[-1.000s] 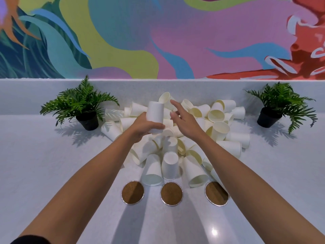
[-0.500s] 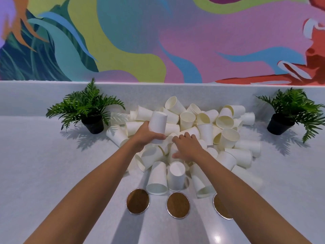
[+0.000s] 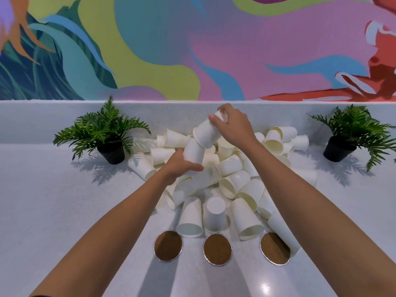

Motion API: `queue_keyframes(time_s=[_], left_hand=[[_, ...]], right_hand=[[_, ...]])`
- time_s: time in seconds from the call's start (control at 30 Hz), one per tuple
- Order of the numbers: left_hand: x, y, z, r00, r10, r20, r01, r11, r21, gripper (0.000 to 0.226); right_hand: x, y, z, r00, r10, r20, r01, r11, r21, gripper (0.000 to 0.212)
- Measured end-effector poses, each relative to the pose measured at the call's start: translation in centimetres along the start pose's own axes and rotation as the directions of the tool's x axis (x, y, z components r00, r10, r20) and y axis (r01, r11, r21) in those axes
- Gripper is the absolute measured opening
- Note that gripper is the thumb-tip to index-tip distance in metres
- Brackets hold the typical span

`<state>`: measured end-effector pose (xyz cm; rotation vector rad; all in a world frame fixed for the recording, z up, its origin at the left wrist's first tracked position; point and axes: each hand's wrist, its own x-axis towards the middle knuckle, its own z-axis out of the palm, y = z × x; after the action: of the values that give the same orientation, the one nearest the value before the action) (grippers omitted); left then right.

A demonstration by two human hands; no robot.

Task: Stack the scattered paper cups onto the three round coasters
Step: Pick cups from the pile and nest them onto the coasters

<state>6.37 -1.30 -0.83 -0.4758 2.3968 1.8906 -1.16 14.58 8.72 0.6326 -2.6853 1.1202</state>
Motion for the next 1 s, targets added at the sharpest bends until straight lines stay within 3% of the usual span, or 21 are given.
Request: queue_keyframes(time_s=[0.23,0.4,0.53,0.6,0.7,0.8,0.9,1.0], left_hand=[[-1.2,1.4,1.4,0.990,0.117,0.083,-0.113,0.992,-0.056,0.054],[-1.9,1.6,1.3,0.995,0.044,0.092,-0.026,0.983,-0.181,0.092],[-2.7,2.0,1.5,0.988,0.120,0.094,-0.104,0.982,-0.160,0.061],[-3.1,1.6,1.2,0.996,0.091,-0.008,-0.091,0.990,-0.108,0.068],[-3.3,0.6,0.5,0.981,0.049,-0.187,-0.053,0.998,-0.017,0.076],[-3.4,0.0,0.0,0.972,0.048,-0.229,-0.058,0.998,-0.039,0.071],[-3.4,-0.1,-0.1,0.974,0.042,-0.223,-0.053,0.998,-0.043,0.073],[-3.8,-0.1,0.1,0.976,0.020,-0.217,-0.037,0.996,-0.077,0.076]], right_hand=[[-1.6,-0.9,1.4,0.996,-0.020,0.086,0.022,1.000,-0.021,0.055],[-2.9,-0.7,1.7,0.983,-0.029,0.180,0.026,1.000,0.017,0.050],[-4.4,-0.3,1.2,0.947,-0.108,0.304,0.091,0.993,0.072,0.052],[-5.3,0.4,1.0,0.920,-0.104,0.379,0.073,0.993,0.096,0.067],[-7.3,1.4,1.2,0.879,-0.059,0.474,0.068,0.998,-0.003,0.097],[-9.3,2.5,2.0,0.829,-0.001,0.559,0.120,0.977,-0.176,0.111],[-11.1,3.5,2.8,0.775,0.053,0.630,0.278,0.867,-0.414,0.108],[-12.4,4.2,3.8,0.757,0.075,0.650,0.349,0.793,-0.499,0.095]])
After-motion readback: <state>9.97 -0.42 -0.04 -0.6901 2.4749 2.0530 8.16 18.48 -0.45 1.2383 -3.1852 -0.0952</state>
